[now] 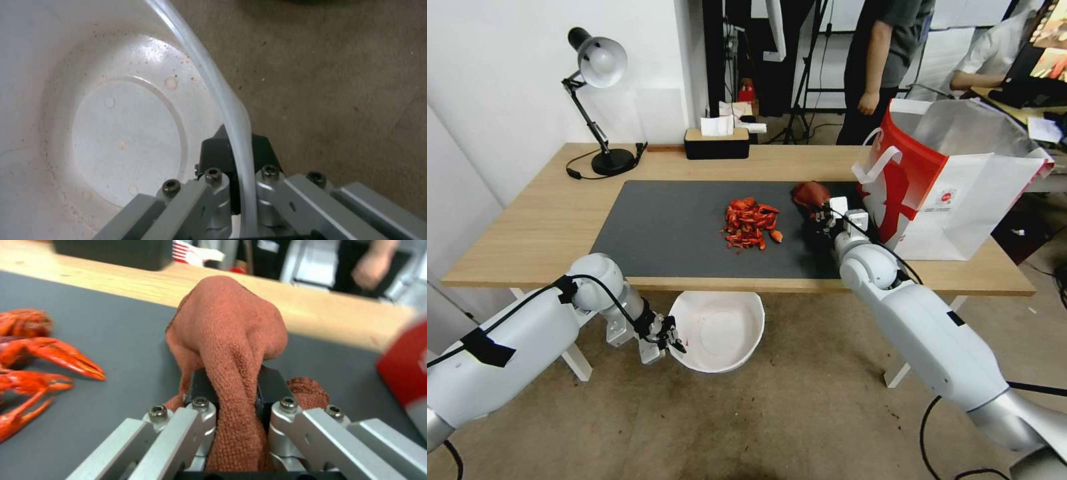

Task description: Sweep shrimp from table into container with towel, then put container into takeout bag.

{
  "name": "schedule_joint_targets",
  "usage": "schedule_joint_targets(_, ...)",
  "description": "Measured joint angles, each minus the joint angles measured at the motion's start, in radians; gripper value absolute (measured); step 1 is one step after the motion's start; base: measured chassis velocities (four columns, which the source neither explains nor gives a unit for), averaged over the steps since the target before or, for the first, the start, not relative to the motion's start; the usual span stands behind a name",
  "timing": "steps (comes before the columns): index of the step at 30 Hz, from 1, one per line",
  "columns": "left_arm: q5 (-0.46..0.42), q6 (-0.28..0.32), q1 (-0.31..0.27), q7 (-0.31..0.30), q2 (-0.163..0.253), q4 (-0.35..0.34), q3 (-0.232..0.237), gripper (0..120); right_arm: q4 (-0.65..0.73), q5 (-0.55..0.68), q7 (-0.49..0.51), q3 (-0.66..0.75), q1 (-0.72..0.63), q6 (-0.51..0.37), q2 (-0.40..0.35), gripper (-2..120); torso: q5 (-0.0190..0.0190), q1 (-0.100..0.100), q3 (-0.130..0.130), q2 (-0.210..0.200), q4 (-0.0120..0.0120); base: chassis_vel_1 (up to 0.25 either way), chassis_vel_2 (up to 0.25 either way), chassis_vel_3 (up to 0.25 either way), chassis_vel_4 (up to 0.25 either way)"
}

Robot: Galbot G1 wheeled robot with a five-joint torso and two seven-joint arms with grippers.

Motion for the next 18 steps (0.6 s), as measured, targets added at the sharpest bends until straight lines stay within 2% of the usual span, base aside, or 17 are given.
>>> schedule_joint_targets(1, 0.000, 0.000, 0.000, 0.000, 0.000, 0.000, 0.000, 0, 0.000, 0.000, 0.000, 0.000, 0.000, 0.000, 0.000, 8, 0.0000, 0.000, 0.000, 0.000, 0.0000, 0.000, 0.000, 0.000, 0.000)
schedule_joint_targets(4, -0.001, 0.001, 0.007, -0.001, 0.002, 0.000, -0.002, 0, -0.055, -0.066, -0.124, -0.058, 0.070, 0.067, -0.038, 8, -0.0001, 0.000, 0.000, 0.000, 0.0000, 0.000, 0.000, 0.000, 0.000)
schedule_joint_targets(7, 0.000, 0.002, 0.015, -0.004, 0.002, -0.001, -0.009, 0, -0.081, -0.088, -0.176, -0.107, 0.114, 0.108, -0.061, 8, -0.0001, 0.000, 0.000, 0.000, 0.0002, 0.000, 0.000, 0.000, 0.000)
schedule_joint_targets(9, 0.001, 0.001, 0.015, -0.004, 0.001, -0.001, -0.010, 0, -0.086, -0.093, -0.184, -0.117, 0.121, 0.115, -0.065, 8, -0.0002, 0.000, 0.000, 0.000, 0.0002, 0.000, 0.000, 0.000, 0.000)
schedule_joint_targets(14, 0.018, -0.011, 0.015, -0.005, -0.003, 0.001, -0.017, 0, -0.168, -0.127, -0.274, -0.215, 0.200, 0.192, -0.075, 8, -0.0001, 0.000, 0.000, 0.000, 0.0000, 0.000, 0.000, 0.000, 0.000)
schedule_joint_targets(18, 0.054, -0.033, 0.011, -0.009, -0.012, 0.004, -0.018, 0, -0.201, -0.135, -0.290, -0.249, 0.217, 0.229, -0.066, 8, 0.0002, 0.000, 0.000, 0.000, 0.0002, 0.000, 0.000, 0.000, 0.000)
